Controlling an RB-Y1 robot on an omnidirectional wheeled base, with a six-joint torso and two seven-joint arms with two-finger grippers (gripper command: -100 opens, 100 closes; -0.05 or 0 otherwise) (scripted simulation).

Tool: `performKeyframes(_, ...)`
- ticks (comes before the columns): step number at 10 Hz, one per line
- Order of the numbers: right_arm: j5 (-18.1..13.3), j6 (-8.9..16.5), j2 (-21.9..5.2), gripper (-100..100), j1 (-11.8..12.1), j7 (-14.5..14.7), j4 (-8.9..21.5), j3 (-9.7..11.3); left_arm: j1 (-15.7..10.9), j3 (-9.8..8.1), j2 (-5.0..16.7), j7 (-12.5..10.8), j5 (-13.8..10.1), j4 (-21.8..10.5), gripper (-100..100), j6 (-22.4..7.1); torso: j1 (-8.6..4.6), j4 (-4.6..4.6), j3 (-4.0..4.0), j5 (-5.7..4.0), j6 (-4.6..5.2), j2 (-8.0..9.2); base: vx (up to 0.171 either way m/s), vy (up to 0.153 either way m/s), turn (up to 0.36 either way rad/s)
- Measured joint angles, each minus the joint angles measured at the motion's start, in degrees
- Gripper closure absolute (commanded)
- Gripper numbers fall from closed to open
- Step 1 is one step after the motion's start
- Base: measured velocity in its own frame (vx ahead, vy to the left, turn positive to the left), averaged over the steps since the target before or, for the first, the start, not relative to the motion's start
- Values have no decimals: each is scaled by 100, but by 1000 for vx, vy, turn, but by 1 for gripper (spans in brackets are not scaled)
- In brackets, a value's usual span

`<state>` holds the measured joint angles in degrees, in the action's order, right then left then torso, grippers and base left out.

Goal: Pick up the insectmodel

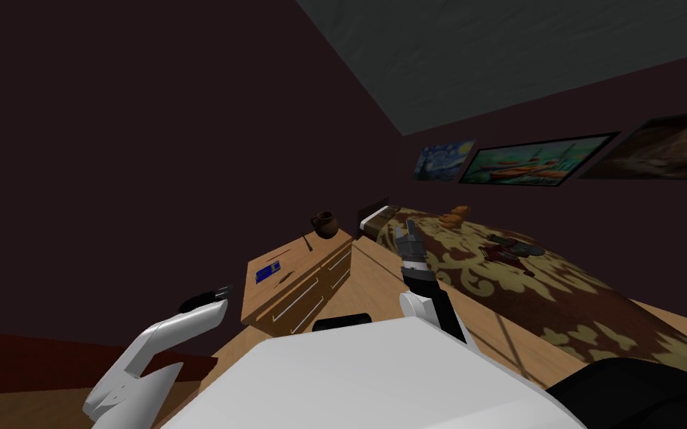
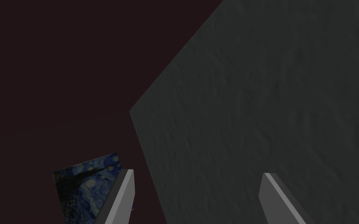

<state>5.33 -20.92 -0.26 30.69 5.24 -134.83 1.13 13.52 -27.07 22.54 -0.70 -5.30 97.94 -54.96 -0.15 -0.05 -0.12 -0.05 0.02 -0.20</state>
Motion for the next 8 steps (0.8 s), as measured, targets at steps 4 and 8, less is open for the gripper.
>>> performKeyframes(4, 0, 0, 0, 0, 0, 0, 0, 0, -256, -164, 23, -271, -164, -346, -100, -609, -4, -1, -3, -2, 0, -5, 72, -70, -20)
performKeyframes(8, 0, 0, 0, 0, 0, 0, 0, 0, -490, -336, -56, -626, -320, -542, -100, -1319, -19, -4, -10, -4, 2, -17, 84, -75, -29)
